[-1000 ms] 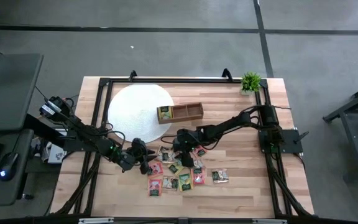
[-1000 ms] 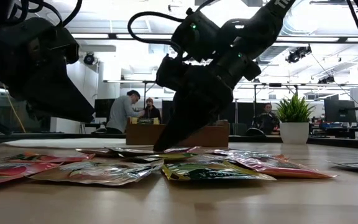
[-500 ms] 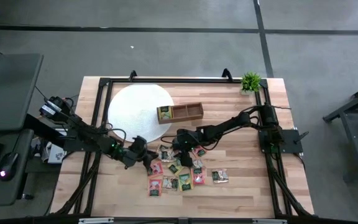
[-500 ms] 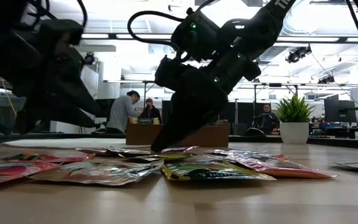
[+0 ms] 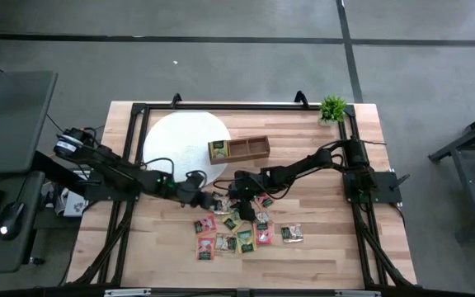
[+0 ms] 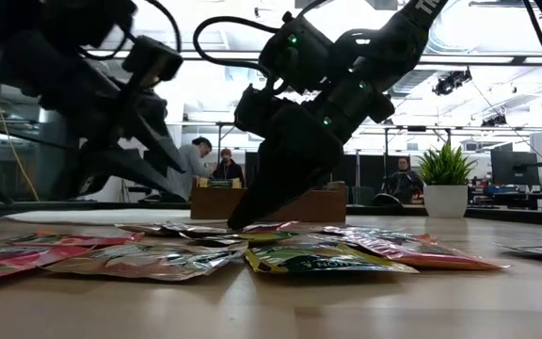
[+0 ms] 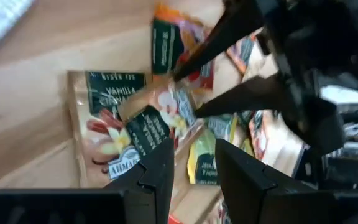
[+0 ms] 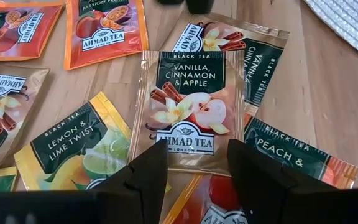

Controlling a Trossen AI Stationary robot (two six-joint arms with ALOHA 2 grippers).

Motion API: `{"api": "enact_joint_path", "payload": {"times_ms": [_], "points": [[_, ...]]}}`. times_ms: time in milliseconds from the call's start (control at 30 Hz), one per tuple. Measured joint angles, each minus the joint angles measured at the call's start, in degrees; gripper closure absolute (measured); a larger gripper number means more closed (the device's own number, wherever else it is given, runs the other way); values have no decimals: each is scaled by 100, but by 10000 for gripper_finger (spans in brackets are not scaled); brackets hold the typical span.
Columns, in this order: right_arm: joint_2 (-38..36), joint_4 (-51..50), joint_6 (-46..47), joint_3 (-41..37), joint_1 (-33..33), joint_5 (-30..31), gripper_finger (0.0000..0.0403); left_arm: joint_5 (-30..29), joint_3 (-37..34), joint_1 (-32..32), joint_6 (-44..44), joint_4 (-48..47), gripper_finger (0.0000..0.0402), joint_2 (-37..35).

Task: Pick & Place Tea
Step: Put the brown tea bag into the middle compartment of the wooden organizer

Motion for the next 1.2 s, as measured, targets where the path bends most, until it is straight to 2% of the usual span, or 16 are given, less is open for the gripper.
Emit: {"api": "enact_joint_path", "payload": {"times_ms": [100, 300, 467, 733, 967, 1200], "points": [[0, 2, 0, 0, 0, 0, 238, 276, 164, 90, -76, -436, 287, 123], [0, 5, 0, 0, -2, 4, 238, 338, 413, 82, -410, -1073, 287, 200], [0, 7, -2, 0, -2, 0, 238, 661, 462, 135, -475, -1105, 287, 281], [0, 24, -1, 0, -2, -28, 238, 962, 658, 159, -708, -1007, 287, 806], [0, 38, 3, 0, -2, -62, 238, 957, 915, 157, -746, -989, 287, 1172], [0, 39, 24, 0, -2, -76, 238, 691, 1067, 152, -679, -1034, 290, 1211]]}}
